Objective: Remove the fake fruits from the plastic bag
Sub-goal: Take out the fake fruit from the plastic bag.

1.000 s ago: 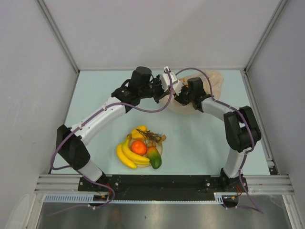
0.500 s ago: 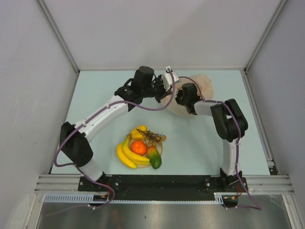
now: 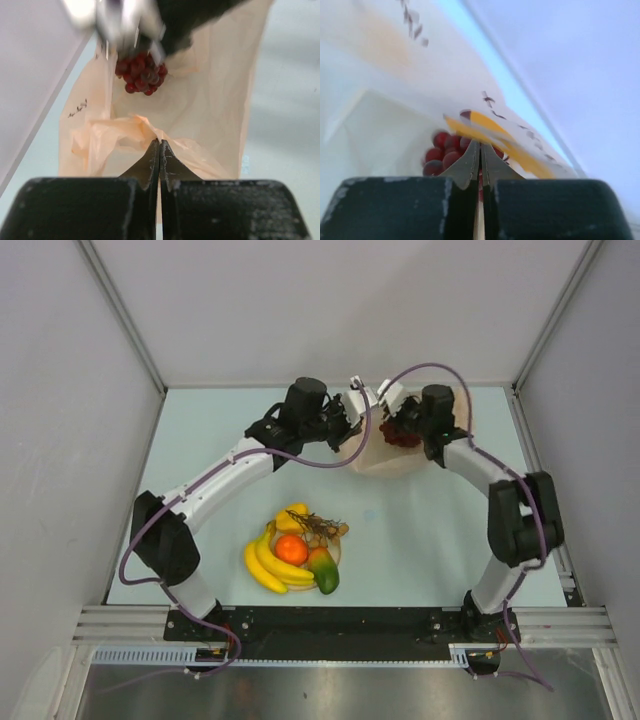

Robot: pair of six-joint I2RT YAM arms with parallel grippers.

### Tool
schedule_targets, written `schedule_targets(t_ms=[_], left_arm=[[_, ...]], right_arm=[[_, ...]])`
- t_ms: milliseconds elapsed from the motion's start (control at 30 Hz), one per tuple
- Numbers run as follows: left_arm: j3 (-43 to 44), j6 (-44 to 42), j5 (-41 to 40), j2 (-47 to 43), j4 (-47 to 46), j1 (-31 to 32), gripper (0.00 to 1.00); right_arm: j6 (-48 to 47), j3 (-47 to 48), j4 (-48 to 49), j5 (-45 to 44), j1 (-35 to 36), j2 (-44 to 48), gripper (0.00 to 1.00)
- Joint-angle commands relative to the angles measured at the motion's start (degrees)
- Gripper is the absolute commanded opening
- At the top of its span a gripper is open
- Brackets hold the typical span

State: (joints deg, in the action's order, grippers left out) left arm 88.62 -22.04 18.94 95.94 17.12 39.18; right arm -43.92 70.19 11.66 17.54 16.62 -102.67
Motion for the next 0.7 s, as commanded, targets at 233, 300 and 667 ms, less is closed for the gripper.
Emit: schedule_targets(t_ms=[233,300,667], left_arm=[[5.5,5.9,-7.0,5.0,-4.1,-3.2,0.00],[6.0,7.0,-7.2,5.5,-4.2,-3.5,0.00],[8.8,6.7,-2.7,3.7,-0.2,-5.0,0.79]], right_arm=[[26.3,3.2,-7.9,14.1,-2.1,18.8,0.00],[28.9,4.2,-7.8,14.3,-2.2,19.6,0.00],[36.3,18.1,-14.4,13.7,-2.0,24.5,0.00]])
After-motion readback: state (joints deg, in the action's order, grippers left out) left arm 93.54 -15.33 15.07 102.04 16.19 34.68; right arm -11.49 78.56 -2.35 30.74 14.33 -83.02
